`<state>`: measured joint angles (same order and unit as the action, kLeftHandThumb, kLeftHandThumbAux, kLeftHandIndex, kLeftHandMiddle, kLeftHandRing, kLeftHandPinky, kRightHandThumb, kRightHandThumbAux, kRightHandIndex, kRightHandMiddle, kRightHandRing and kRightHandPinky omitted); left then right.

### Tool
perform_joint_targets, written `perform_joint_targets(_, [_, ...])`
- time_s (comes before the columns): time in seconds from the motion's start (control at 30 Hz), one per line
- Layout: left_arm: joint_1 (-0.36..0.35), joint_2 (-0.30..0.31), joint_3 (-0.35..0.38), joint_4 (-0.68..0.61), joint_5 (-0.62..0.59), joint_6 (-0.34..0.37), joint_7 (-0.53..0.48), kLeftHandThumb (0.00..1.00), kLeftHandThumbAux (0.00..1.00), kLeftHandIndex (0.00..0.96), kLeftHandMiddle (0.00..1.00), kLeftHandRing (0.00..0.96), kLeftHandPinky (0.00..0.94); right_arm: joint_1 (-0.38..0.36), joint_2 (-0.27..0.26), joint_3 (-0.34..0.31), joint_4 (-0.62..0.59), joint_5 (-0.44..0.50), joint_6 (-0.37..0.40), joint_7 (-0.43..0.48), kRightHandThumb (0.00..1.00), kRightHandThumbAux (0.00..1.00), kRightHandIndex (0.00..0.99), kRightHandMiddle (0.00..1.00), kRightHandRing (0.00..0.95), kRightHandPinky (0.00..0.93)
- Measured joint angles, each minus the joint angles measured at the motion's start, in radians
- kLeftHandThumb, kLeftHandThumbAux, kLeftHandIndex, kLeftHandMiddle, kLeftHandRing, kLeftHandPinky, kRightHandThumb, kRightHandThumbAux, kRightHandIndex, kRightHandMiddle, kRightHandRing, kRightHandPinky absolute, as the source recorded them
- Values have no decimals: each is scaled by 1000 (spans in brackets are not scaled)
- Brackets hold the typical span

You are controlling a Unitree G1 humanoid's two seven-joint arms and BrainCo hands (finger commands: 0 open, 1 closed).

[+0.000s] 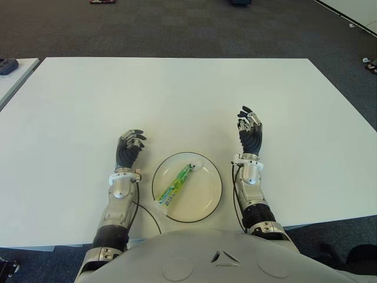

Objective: Put the toothpaste on the table into the plate.

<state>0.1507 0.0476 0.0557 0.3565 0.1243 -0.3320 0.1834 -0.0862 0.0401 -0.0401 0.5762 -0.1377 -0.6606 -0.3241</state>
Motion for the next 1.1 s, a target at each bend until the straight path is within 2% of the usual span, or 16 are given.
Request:
perform_joint_targets(0.3, [-1, 0, 0, 1, 5, 3, 0, 830, 684, 390, 503, 615, 597, 42, -6, -4, 6, 0, 9, 0, 704, 730, 431, 456, 405, 418])
perform_joint_targets(0.7, [0, 0, -6, -4, 5, 12, 0, 830, 684, 384, 515, 631, 608, 80, -14, 5, -41, -3, 99, 21, 705, 734, 426, 443, 416, 436])
perform_joint_targets(0.87, [-1, 0, -9, -2, 4, 12, 0, 830, 683, 384, 520, 640, 615, 91, -22, 16, -54, 1, 123, 58, 707, 734, 425, 449, 432, 454])
perform_joint_targets(1.1, [-3, 0, -14, -1, 4, 14, 0, 831, 682, 390, 515, 633, 606, 96, -64, 33, -79, 0, 185, 138, 710, 733, 424, 446, 424, 422])
